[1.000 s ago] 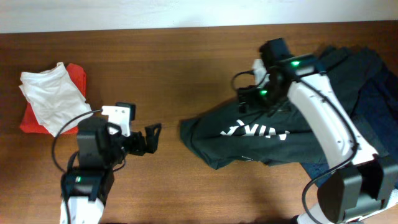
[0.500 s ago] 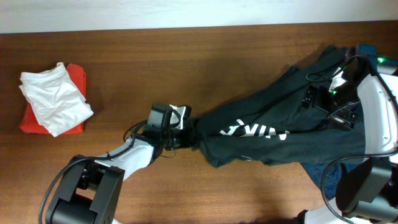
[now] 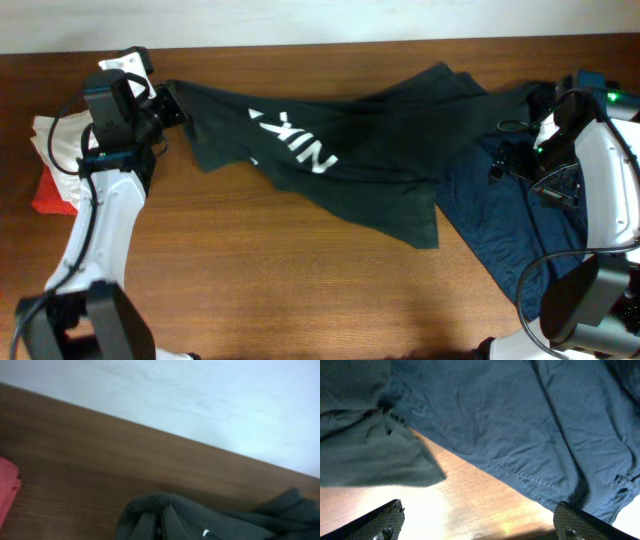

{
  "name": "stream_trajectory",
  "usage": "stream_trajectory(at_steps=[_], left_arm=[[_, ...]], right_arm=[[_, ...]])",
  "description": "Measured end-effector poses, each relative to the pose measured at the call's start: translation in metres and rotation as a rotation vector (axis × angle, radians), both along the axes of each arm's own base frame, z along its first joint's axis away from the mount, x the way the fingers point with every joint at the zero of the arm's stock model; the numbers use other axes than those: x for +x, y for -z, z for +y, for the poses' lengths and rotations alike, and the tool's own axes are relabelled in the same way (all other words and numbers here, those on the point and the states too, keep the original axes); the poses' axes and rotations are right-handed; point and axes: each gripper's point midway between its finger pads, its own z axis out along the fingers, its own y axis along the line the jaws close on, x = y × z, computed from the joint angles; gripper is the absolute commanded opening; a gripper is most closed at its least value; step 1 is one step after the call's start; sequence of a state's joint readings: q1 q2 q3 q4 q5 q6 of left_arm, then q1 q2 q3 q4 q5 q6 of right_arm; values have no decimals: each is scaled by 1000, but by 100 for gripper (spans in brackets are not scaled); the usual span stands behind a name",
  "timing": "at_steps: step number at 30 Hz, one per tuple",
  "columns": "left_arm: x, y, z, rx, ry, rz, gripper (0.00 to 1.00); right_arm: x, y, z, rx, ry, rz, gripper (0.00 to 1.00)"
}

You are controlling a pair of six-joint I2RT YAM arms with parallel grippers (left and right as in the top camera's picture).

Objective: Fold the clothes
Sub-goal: 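Pull the black t-shirt leftward onto the table center with both grippers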

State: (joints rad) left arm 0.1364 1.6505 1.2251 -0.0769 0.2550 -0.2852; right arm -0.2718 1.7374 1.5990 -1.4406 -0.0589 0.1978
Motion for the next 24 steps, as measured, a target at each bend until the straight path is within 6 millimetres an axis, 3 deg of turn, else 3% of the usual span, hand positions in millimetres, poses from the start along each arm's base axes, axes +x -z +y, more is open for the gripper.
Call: stream_trajectory(at_steps=[2,4,6,8,9,12,14,15,16,17,18,20,21,22,23,24], left_arm=[[1,27,12,-4,-23,83,99],[-18,57,8,-45,-9,244,99],[-65,90,-32,-139,97,498,99],[-96,105,-69,-165,179,641,99],[-114,120,-108,-166,271,710,96],[-135,164,-167,-180,362,802,96],[-148,185,-223,-193,435,840,89],[-150,192,-244,-213,455,843,62],[-151,192,-267,-239,491,821,21],[-147,193,-288,-253,528,783,1],[-150,201,-298,-256,542,789,0],[-161,215,-296,-250,523,856,0],[-169,216,-280,-253,483,928,1],[-176,216,-250,-238,410,1005,0],[-170,210,-196,-224,291,1037,22],[-151,193,-139,-215,189,978,55]], right_arm=[[0,0,0,0,1,0,99],[0,0,0,0,1,-1,99],[0,0,0,-2,0,0,99],[-1,0,0,-3,-1,2,99],[-1,0,-1,-4,-1,2,99],[-1,0,-1,-6,-1,3,99],[-1,0,-1,-6,-4,3,99],[-1,0,-1,-6,-3,3,99],[-1,0,-1,-6,-4,3,99],[-1,0,-1,-7,-7,3,99],[-1,0,-1,-6,-8,4,99],[-1,0,-1,-7,-10,2,99],[0,0,-2,-10,-10,0,99],[0,-1,-3,-15,-11,-1,99],[0,-1,-3,-20,-12,-2,99],[0,0,-4,-23,-11,-2,99]])
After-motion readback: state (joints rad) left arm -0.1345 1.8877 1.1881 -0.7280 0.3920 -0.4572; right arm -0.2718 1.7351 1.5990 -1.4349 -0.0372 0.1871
